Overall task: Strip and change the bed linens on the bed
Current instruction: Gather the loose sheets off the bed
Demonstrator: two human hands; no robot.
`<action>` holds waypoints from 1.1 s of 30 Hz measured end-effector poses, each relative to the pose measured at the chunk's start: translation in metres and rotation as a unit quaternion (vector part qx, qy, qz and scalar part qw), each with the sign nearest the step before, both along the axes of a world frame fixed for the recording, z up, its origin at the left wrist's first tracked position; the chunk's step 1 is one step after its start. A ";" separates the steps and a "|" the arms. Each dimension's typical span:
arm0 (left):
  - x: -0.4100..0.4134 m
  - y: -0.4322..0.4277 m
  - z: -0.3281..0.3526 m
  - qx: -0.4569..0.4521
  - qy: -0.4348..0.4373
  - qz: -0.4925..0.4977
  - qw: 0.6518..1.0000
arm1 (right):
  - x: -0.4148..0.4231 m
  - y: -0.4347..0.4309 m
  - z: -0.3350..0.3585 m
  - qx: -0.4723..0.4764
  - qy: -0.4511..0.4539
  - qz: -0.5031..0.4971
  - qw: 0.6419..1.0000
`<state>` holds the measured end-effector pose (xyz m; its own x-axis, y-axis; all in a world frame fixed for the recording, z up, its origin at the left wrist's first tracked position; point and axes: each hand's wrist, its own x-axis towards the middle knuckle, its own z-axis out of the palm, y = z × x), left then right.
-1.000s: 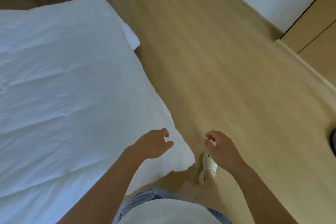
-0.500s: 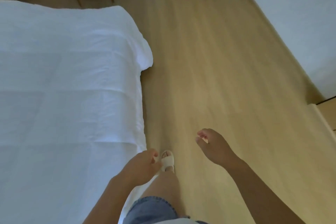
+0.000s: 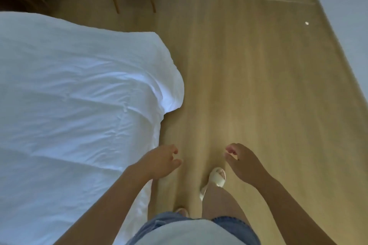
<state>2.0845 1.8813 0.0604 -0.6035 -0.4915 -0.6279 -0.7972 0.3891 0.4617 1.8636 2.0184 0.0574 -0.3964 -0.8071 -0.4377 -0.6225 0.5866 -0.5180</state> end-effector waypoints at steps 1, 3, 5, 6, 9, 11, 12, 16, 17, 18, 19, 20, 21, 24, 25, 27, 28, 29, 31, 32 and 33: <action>-0.019 -0.020 -0.002 0.009 0.004 0.023 1.000 | -0.020 -0.021 -0.003 -0.005 -0.006 -0.003 1.000; -0.055 -0.059 -0.009 0.010 0.000 0.046 0.999 | -0.063 -0.067 -0.011 -0.014 -0.013 0.010 1.000; -0.089 -0.098 -0.014 0.006 -0.015 0.070 0.997 | -0.106 -0.116 -0.015 -0.016 -0.023 0.030 0.999; -0.105 -0.117 -0.015 0.008 -0.020 0.086 0.996 | -0.127 -0.142 -0.016 -0.019 -0.025 0.042 0.999; -0.152 -0.176 -0.009 0.029 -0.026 0.131 0.991 | -0.182 -0.228 -0.011 -0.020 -0.023 0.089 0.996; -0.177 -0.219 -0.003 0.032 -0.017 0.153 0.988 | -0.211 -0.289 -0.006 -0.018 -0.019 0.129 0.991; -0.188 -0.240 0.001 0.032 -0.016 0.172 0.984 | -0.222 -0.320 -0.003 -0.017 -0.017 0.143 0.989; -0.218 -0.322 -0.004 0.035 0.002 0.280 0.959 | -0.261 -0.436 -0.004 -0.027 -0.027 0.185 0.982; -0.224 -0.345 -0.008 0.035 0.003 0.298 0.954 | -0.270 -0.464 -0.007 -0.025 -0.031 0.196 0.980; -0.231 -0.368 -0.012 0.036 0.001 0.311 0.950 | -0.278 -0.494 -0.010 -0.021 -0.033 0.201 0.979; -0.238 -0.393 -0.015 0.036 -0.001 0.319 0.947 | -0.287 -0.523 -0.012 -0.018 -0.033 0.206 0.978; -0.245 -0.419 -0.018 0.034 -0.002 0.324 0.945 | -0.295 -0.552 -0.013 -0.016 -0.031 0.210 0.977; -0.252 -0.448 -0.019 0.033 -0.004 0.327 0.945 | -0.302 -0.584 -0.014 -0.013 -0.030 0.217 0.976; -0.275 -0.538 -0.012 0.030 -0.021 0.315 0.948 | -0.320 -0.672 -0.007 0.012 -0.023 0.243 0.970; -0.285 -0.571 -0.008 0.024 -0.026 0.308 0.951 | -0.327 -0.701 -0.006 0.013 -0.020 0.261 0.965; -0.305 -0.637 0.003 0.007 -0.031 0.298 0.954 | -0.342 -0.759 -0.003 0.004 -0.023 0.290 0.957; -0.315 -0.666 0.009 -0.002 -0.035 0.295 0.955 | -0.350 -0.787 -0.003 0.004 -0.026 0.296 0.955; -0.326 -0.695 0.015 -0.005 -0.033 0.298 0.954 | -0.357 -0.815 -0.002 0.006 -0.030 0.298 0.954; -0.347 -0.749 0.018 -0.001 -0.010 0.322 0.947 | -0.371 -0.871 -0.007 0.005 -0.032 0.308 0.951; -0.356 -0.776 0.018 0.003 -0.001 0.339 0.941 | -0.376 -0.902 -0.010 0.006 -0.031 0.319 0.947; -0.363 -0.801 0.016 0.003 0.003 0.360 0.933 | -0.380 -0.934 -0.013 0.008 -0.033 0.335 0.942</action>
<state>1.7215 1.0800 0.0768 -0.1222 -0.7675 -0.6293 -0.8488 -0.2479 0.4671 1.4834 1.0842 0.0439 0.2287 -0.8590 -0.4581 -0.8220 0.0817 -0.5635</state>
